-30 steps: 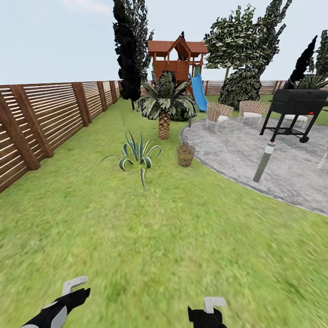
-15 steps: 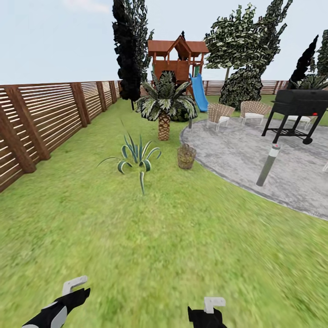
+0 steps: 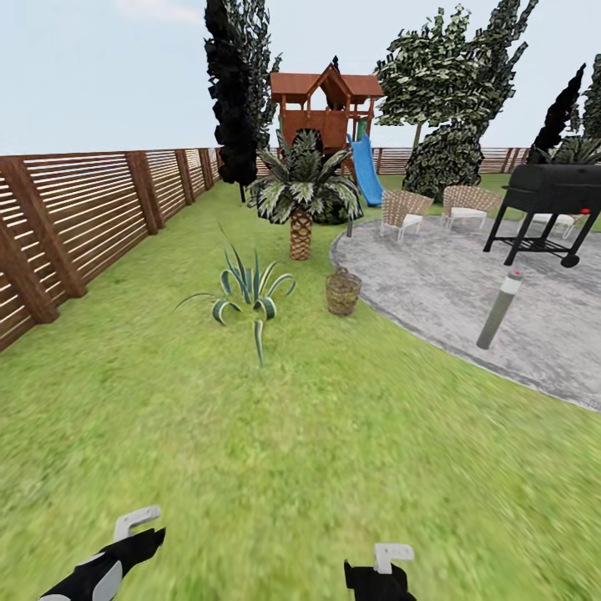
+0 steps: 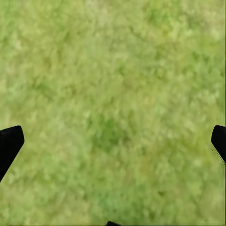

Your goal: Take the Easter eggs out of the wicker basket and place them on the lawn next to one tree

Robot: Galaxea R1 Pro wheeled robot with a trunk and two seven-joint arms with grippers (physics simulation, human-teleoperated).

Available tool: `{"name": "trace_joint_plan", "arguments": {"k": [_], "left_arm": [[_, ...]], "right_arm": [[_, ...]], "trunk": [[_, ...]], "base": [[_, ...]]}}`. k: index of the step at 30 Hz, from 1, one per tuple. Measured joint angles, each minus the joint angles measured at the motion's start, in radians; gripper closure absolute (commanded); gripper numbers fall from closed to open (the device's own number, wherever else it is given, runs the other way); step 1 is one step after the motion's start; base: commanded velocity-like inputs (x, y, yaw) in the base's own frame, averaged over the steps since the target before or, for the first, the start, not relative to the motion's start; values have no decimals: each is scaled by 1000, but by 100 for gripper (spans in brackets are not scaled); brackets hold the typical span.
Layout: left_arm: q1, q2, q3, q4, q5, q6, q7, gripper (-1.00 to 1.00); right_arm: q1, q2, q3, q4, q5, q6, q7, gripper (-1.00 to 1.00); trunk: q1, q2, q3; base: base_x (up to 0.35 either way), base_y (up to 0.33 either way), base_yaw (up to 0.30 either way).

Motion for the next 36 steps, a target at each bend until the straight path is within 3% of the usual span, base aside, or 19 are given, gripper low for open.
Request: {"name": "trace_joint_plan", "arguments": {"k": [4, 7, 9, 12, 14, 16, 21, 29, 33, 36], "left_arm": [[0, 5, 1, -1, 1, 9, -5, -100], [-7, 11, 3, -7, 2, 47, -6, -100], [-12, 12, 4, -13, 2, 97, -7, -100], [-17, 13, 5, -74, 2, 202, -8, -100], [-18, 15, 4, -161, 4, 301, -11, -100], [-19, 14, 4, -224, 5, 371, -17, -100], [-19, 21, 9, -325, 8, 461, -57, -100], [-19, 24, 8, -346, 11, 507, -106, -100], [-19, 24, 6, -372, 11, 545, -179, -100], [-19, 26, 6, -393, 10, 571, -276, -100]], "right_arm": [[0, 1, -4, 0, -15, 2, 0, -100], [-4, -2, -27, -2, -65, 12, 0, -100], [-12, -8, -44, -7, -103, 30, -1, -100], [-56, -13, -58, -41, -159, 123, -2, -100], [-90, -15, -64, -68, -188, 210, -2, -100], [-107, -14, -71, -80, -204, 247, -3, -100], [-143, -9, -85, -93, -221, 288, -2, -100], [-147, -33, -97, -121, -222, 296, 0, -100], [-146, -36, -101, -128, -223, 299, 0, -100], [-146, -38, -102, -129, -224, 299, 2, -100]], "trunk": [[0, 0, 0], [0, 0, 0], [0, 0, 0], [0, 0, 0], [0, 0, 0], [0, 0, 0], [0, 0, 0], [0, 0, 0], [0, 0, 0], [0, 0, 0]], "base": [[297, 0, 0], [316, 0, 0], [322, 0, 0], [316, 0, 0], [308, 0, 0], [297, 0, 0], [308, 0, 0], [319, 0, 0], [293, 0, 0], [288, 0, 0]]}}
